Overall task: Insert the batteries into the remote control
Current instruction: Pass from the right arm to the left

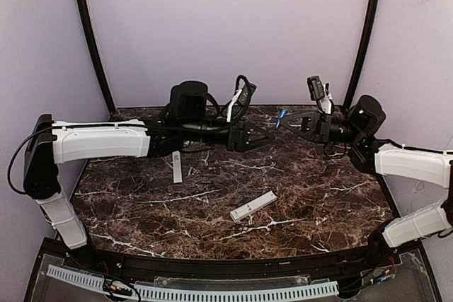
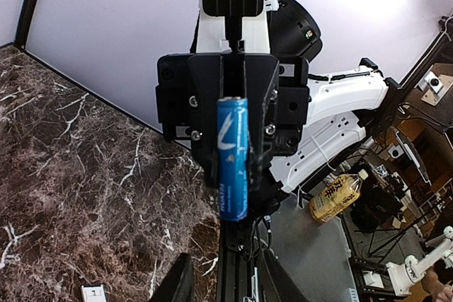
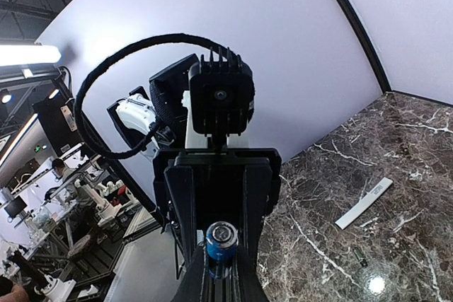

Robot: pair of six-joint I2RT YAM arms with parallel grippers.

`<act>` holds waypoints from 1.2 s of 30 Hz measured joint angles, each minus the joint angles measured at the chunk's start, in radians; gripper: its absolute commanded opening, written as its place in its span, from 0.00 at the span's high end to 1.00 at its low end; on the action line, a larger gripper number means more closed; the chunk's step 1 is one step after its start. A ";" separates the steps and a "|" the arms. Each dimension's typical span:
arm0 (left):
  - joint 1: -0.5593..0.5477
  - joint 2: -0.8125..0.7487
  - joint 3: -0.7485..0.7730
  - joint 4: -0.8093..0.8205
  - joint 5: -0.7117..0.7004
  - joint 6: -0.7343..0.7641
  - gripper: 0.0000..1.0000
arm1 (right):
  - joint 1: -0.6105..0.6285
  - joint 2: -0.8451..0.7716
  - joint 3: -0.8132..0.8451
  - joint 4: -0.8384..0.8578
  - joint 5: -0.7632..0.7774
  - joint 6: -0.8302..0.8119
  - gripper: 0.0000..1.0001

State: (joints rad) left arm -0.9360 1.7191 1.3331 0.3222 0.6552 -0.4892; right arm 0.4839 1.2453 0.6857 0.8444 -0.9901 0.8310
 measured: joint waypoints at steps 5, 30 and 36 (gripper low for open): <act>-0.001 0.018 0.002 0.014 0.007 -0.005 0.70 | 0.000 0.002 -0.013 0.042 0.000 0.031 1.00; -0.005 0.058 0.038 0.104 0.014 -0.047 0.81 | 0.001 0.013 -0.038 0.105 -0.001 0.072 1.00; -0.005 0.063 0.039 0.121 0.015 -0.055 0.85 | 0.002 0.014 -0.042 0.108 -0.001 0.072 1.00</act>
State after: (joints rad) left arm -0.9409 1.7821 1.3720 0.4435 0.6701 -0.5446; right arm 0.4858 1.2594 0.6441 0.9527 -0.9909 0.9035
